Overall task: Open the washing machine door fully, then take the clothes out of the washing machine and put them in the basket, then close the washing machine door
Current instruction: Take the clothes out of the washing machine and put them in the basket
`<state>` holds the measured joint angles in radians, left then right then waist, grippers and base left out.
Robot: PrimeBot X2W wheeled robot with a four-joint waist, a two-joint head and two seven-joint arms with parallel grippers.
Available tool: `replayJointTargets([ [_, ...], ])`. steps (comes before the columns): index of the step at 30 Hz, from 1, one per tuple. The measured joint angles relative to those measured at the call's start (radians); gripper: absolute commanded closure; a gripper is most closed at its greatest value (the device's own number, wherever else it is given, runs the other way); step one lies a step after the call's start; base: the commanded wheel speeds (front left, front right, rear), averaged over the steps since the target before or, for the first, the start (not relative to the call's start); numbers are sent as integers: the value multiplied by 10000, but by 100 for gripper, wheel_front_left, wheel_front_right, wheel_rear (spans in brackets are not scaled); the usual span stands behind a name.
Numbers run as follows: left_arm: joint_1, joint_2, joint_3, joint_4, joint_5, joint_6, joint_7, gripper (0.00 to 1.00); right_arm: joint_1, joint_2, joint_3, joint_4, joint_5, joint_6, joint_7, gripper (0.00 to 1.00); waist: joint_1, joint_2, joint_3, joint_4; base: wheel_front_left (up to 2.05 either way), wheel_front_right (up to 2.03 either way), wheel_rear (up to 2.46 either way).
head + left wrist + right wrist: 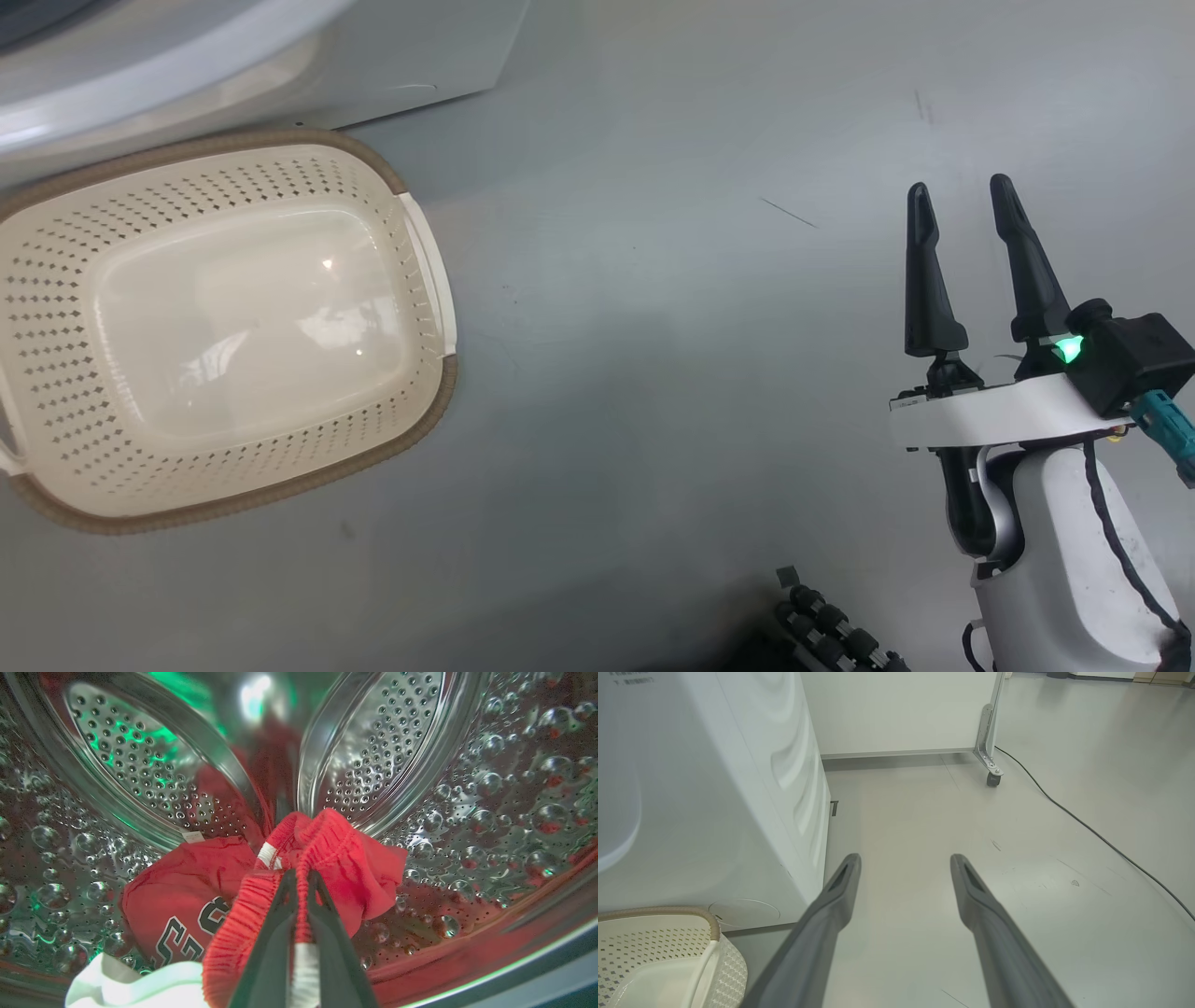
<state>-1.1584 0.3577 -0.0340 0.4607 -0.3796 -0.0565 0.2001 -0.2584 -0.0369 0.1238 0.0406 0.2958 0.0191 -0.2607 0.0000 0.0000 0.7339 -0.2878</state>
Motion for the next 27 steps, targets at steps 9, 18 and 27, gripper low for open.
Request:
replayJointTargets([
  [9, 1735, -608, 27, -746, 29, 228, -1827, 100, 54, -33, -240, 77, -316, 63, 0, 0, 0, 0, -601, 452, 0, 0, 0],
  [18, 3516, -1062, -19, -1296, 73, 441, -3124, 100, 380, -36, -291, 240, -537, 148, 0, 0, 0, 0, -1351, 837, 0, 0, 0],
  [27, 5048, -1469, -322, -1824, 384, 667, -3960, 100, 826, -52, -405, 401, -671, 150, 0, 0, 0, 0, -2161, 1073, 0, 0, 0],
])
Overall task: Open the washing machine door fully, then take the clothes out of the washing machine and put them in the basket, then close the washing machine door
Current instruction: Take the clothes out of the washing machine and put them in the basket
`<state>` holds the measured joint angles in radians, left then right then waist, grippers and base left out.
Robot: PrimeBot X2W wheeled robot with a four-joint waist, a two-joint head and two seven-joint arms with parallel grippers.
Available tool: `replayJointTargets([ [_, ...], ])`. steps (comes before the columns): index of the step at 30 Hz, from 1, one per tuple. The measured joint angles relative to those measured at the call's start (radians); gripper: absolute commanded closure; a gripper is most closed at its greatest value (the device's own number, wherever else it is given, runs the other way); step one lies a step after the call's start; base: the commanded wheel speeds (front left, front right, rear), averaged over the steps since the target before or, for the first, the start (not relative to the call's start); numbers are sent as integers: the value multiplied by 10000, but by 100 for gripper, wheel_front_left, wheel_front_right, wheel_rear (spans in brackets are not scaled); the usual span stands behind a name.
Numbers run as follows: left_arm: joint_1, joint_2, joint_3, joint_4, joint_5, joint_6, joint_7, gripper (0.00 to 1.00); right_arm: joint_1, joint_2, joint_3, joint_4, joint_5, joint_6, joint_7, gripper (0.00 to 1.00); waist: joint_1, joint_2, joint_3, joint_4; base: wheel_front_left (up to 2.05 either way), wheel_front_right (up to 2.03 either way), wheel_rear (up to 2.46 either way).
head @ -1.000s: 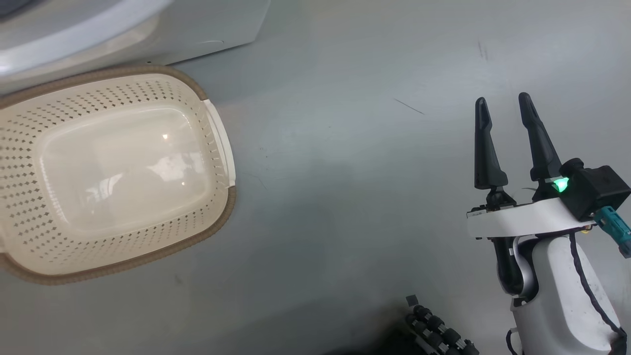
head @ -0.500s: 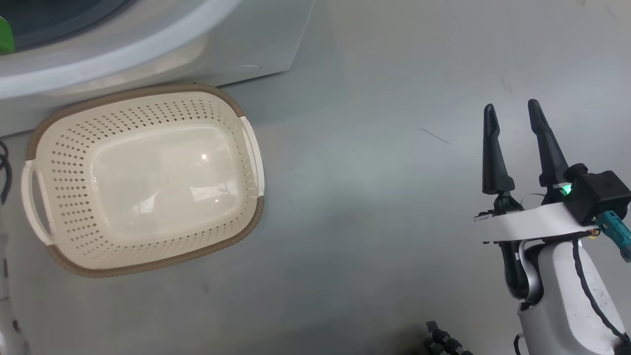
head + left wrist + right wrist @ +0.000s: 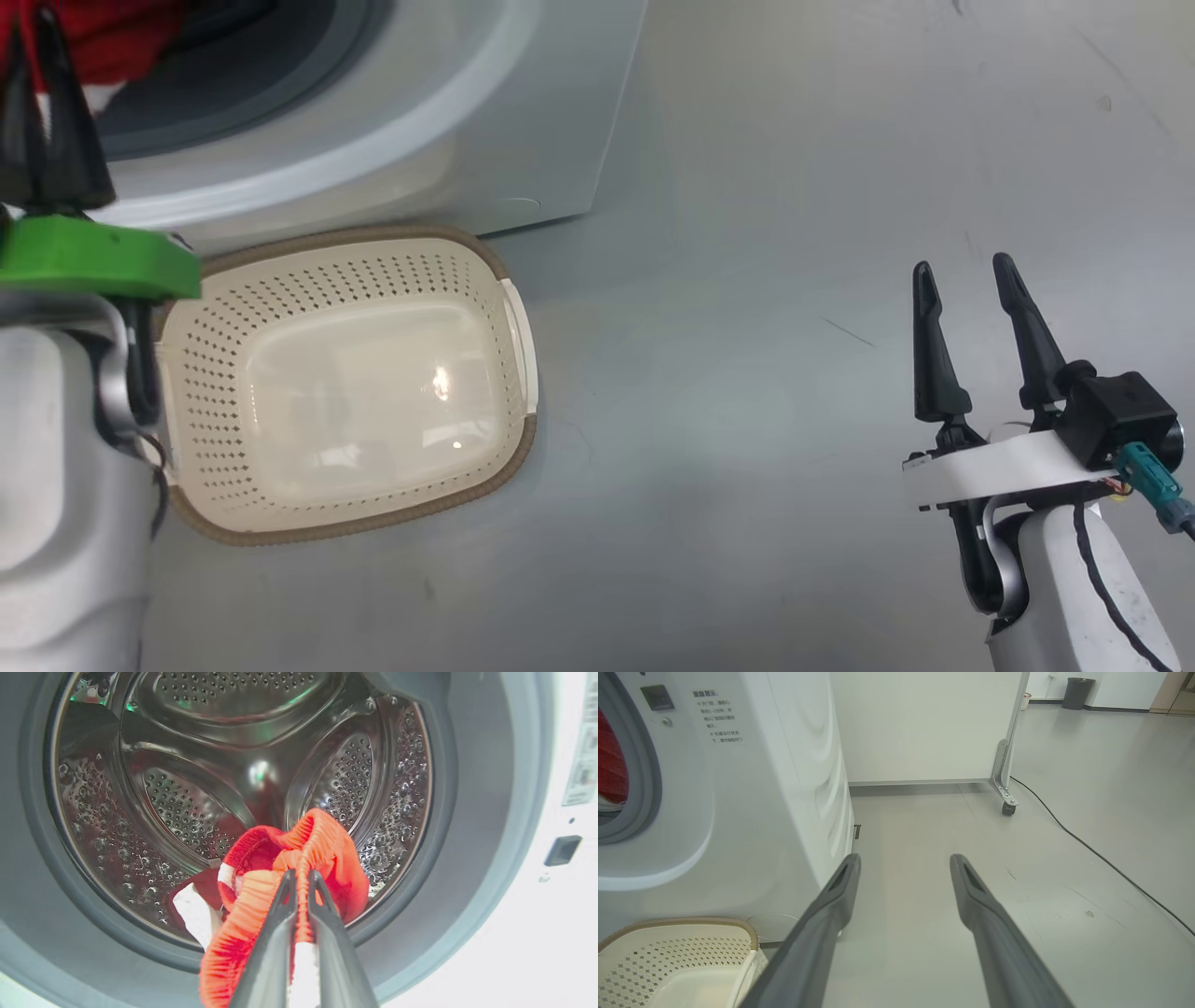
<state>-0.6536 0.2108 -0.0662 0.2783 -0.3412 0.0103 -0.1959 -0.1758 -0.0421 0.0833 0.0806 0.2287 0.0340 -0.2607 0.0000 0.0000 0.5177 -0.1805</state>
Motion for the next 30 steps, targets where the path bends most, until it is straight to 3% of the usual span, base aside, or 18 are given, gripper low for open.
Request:
replayJointTargets([
  [19, 3403, -1365, -374, -1246, -190, 424, -364, 100, 1191, -196, -196, 224, -213, 79, 0, 0, 0, 0, -1927, 787, 0, 0, 0],
  [30, 4600, -1438, -523, -2272, -286, 552, -518, 100, 1593, -196, -188, 111, -316, 82, 0, 0, 0, 0, -2554, 1396, 0, 0, 0],
])
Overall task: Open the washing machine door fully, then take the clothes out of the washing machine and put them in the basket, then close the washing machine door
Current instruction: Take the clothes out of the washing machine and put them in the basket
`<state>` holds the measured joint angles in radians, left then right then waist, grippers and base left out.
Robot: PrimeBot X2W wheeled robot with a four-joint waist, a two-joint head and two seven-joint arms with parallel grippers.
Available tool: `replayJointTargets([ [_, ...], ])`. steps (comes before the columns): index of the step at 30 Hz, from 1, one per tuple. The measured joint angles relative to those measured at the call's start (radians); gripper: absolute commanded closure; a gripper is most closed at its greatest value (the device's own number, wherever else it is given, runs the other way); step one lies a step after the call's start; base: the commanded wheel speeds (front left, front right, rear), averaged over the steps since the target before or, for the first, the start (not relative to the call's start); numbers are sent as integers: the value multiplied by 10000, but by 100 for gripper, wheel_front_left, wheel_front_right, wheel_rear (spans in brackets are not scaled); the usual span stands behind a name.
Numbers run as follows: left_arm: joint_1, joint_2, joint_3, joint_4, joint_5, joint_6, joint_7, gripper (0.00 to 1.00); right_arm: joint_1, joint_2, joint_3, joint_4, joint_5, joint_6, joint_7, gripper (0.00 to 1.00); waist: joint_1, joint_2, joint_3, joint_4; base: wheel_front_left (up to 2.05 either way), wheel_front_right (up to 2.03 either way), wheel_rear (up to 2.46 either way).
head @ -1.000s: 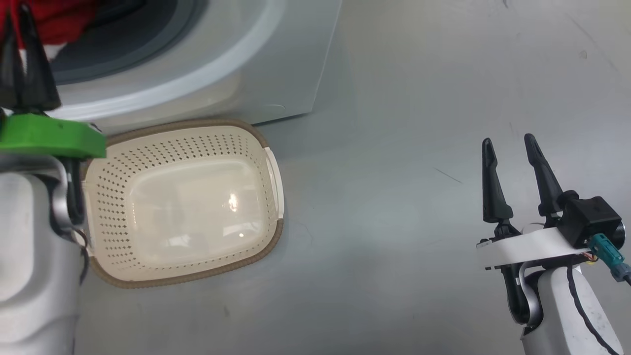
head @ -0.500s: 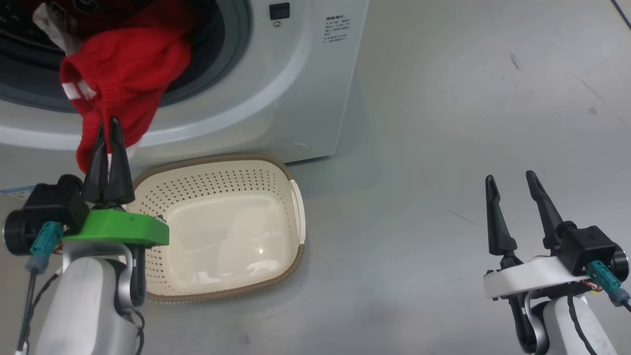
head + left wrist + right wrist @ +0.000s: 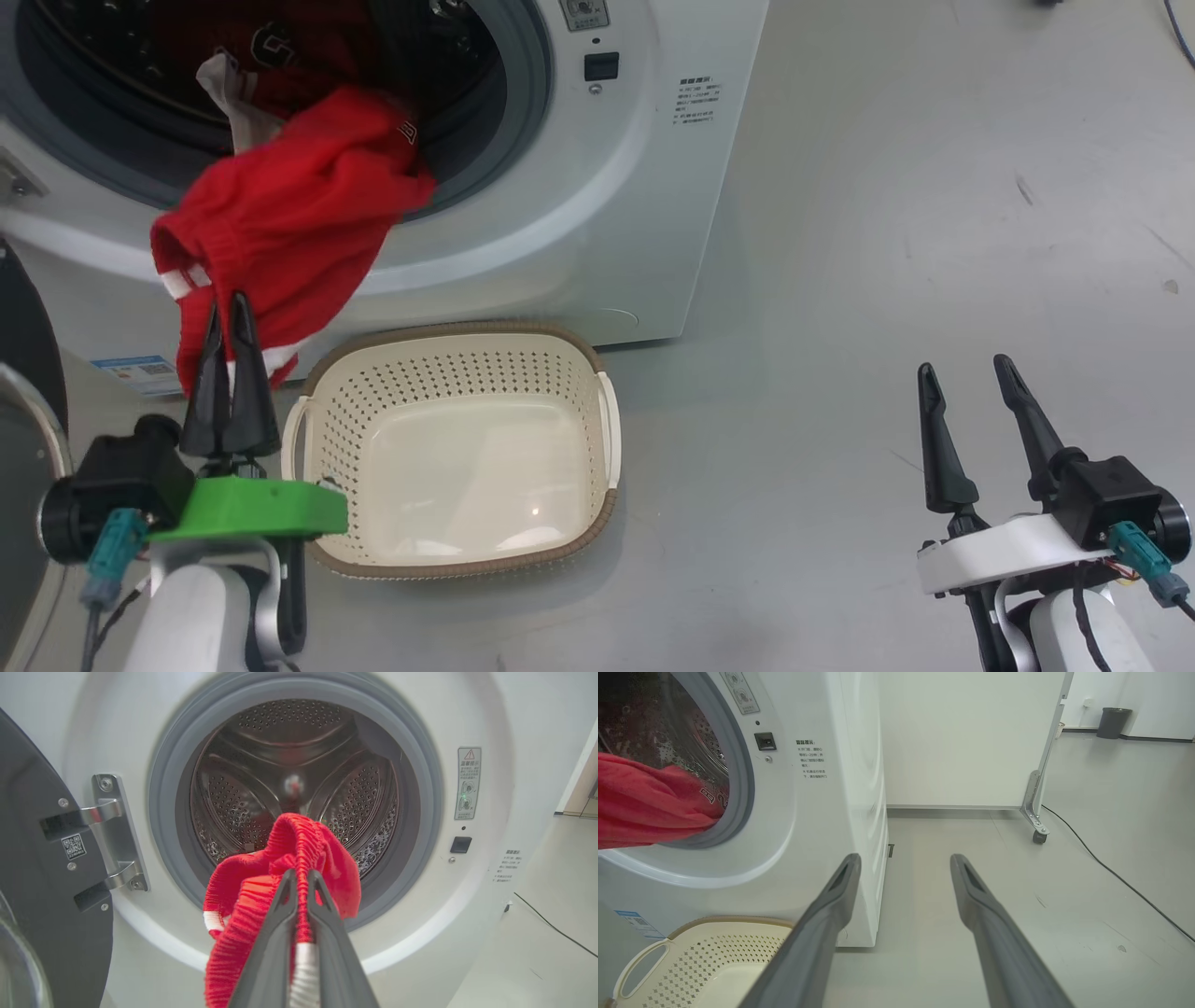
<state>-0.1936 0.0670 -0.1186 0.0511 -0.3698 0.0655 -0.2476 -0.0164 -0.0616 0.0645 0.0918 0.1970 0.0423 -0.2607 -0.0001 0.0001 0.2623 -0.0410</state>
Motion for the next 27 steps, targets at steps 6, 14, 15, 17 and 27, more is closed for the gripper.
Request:
replayJointTargets([
  [6, 629, -56, -318, 253, -105, 12, 128, 100, 35, -4, 42, -176, -8, 8, 0, 0, 0, 0, 144, 72, 0, 0, 0],
  [14, 787, -128, -646, 1172, -558, -17, 617, 100, 10, 2, 198, -359, -59, 92, 0, 0, 0, 0, 626, -45, 0, 0, 0],
  [15, 786, -134, -713, 1321, -596, -69, 648, 100, -9, 0, 230, -384, -59, 94, 0, 0, 0, 0, 703, -78, 0, 0, 0],
  [17, 763, -134, -819, 1651, -685, -146, 815, 100, -46, 12, 295, -416, -58, 94, 0, 0, 0, 0, 860, -157, 0, 0, 0],
  [27, -512, -142, -928, 3227, -805, -343, 1450, 100, -562, 42, 353, -723, 44, 96, 0, 0, 0, 0, 1849, -664, 0, 0, 0],
])
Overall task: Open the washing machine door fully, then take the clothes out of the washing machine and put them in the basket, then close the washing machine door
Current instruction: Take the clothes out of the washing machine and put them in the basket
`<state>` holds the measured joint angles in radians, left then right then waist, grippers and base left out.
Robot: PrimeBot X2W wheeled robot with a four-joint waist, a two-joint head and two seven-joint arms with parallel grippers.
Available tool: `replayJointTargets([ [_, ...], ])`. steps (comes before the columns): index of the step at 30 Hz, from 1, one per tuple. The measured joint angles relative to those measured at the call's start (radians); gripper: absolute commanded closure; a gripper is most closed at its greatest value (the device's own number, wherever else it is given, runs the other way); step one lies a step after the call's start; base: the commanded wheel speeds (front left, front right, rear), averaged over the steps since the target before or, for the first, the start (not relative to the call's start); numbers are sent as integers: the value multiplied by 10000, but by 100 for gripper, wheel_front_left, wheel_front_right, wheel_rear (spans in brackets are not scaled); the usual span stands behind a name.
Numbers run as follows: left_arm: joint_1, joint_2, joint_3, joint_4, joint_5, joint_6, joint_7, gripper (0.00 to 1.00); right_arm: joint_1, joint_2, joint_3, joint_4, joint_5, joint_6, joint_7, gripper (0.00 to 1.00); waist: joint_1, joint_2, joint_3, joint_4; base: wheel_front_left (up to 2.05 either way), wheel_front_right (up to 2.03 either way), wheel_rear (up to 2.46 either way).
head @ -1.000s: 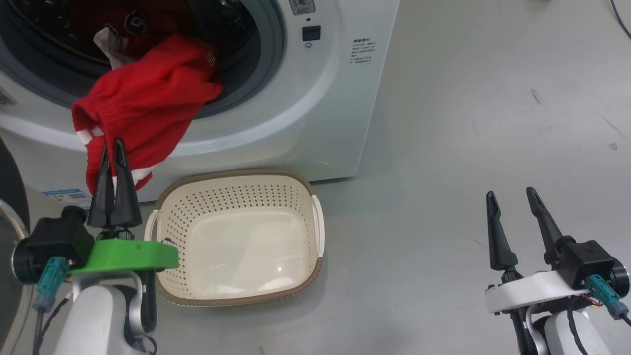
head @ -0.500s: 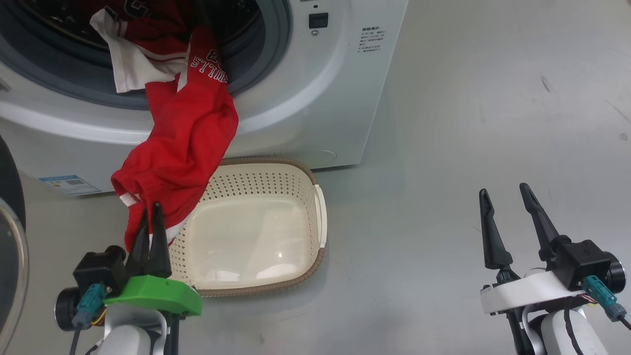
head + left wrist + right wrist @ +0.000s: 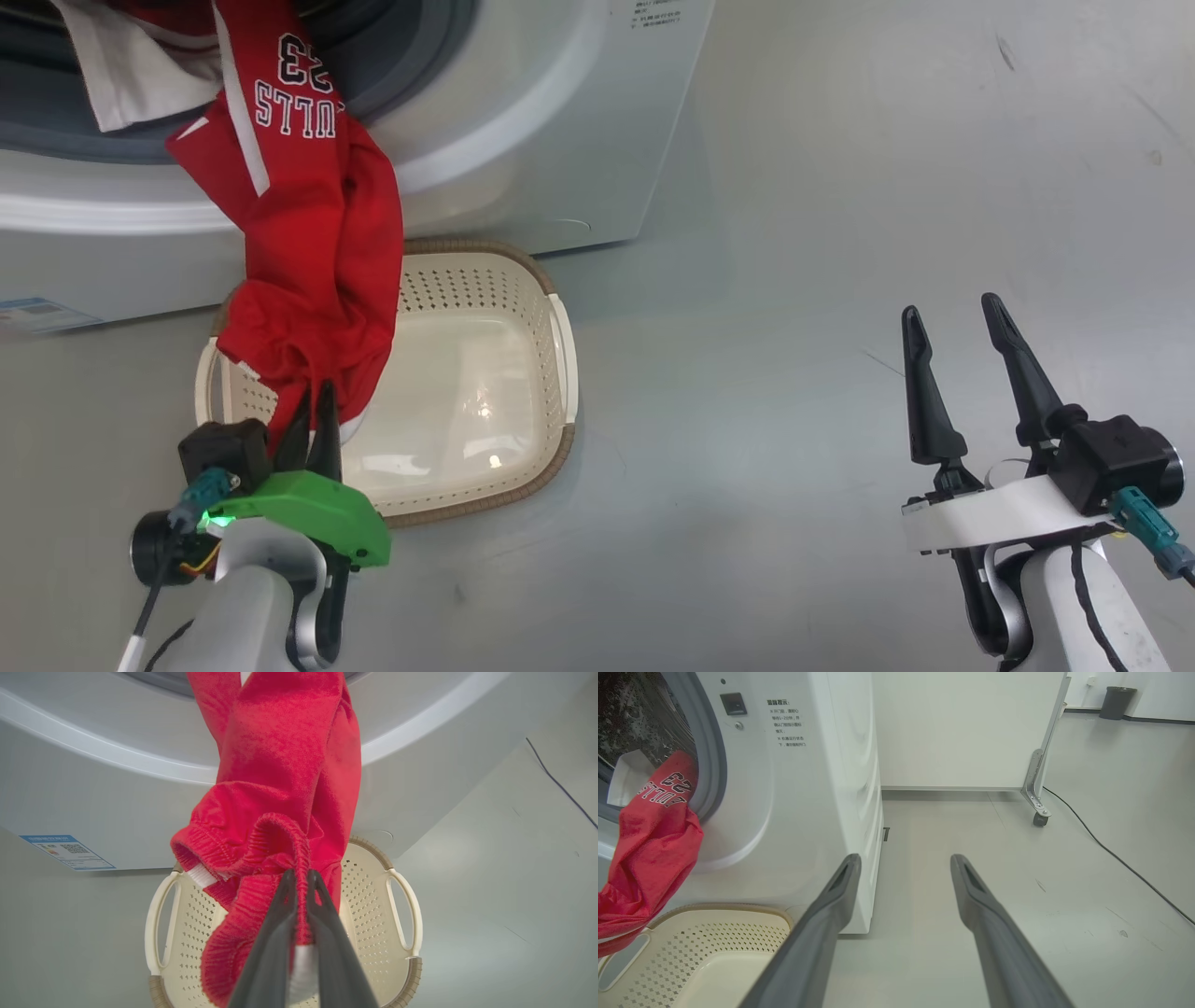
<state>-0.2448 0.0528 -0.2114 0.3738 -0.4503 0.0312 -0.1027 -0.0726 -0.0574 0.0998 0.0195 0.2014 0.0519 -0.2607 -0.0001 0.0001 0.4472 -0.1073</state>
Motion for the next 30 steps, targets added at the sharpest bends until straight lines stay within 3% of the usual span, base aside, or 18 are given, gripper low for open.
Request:
replayJointTargets([
  [15, -2437, 351, 140, 2403, 134, -58, 679, 100, -1035, 92, 198, -134, 410, 86, 0, 0, 0, 0, 1734, -854, 0, 0, 0],
  [25, -3137, 449, 403, 3975, 98, -111, 803, 100, -1429, 132, 372, 40, 573, 115, 0, 0, 0, 0, 2330, -1456, 0, 0, 0],
  [26, -3137, 449, 403, 3975, 98, -111, 803, 95, -1429, 132, 372, 40, 573, 115, 0, 0, 0, 0, 2330, -1456, 0, 0, 0],
  [27, -3282, 458, 407, 4195, 98, -111, 777, 63, -1462, 134, 336, 42, 617, 115, 0, 0, 0, 0, 2385, -1533, 0, 0, 0],
  [28, -3282, 458, 407, 4195, 98, -111, 777, 51, -1462, 134, 336, 42, 617, 115, 0, 0, 0, 0, 2385, -1533, 0, 0, 0],
  [29, -3358, 456, 412, 4297, 98, -107, 736, 7, -1462, 134, 330, 61, 621, 113, 0, 0, 0, 0, 2405, -1559, 0, 0, 0],
  [30, -3430, 456, 430, 4378, 96, -107, 700, 0, -1462, 134, 328, 84, 621, 113, 0, 0, 1, 0, 2416, -1580, 0, 0, 0],
])
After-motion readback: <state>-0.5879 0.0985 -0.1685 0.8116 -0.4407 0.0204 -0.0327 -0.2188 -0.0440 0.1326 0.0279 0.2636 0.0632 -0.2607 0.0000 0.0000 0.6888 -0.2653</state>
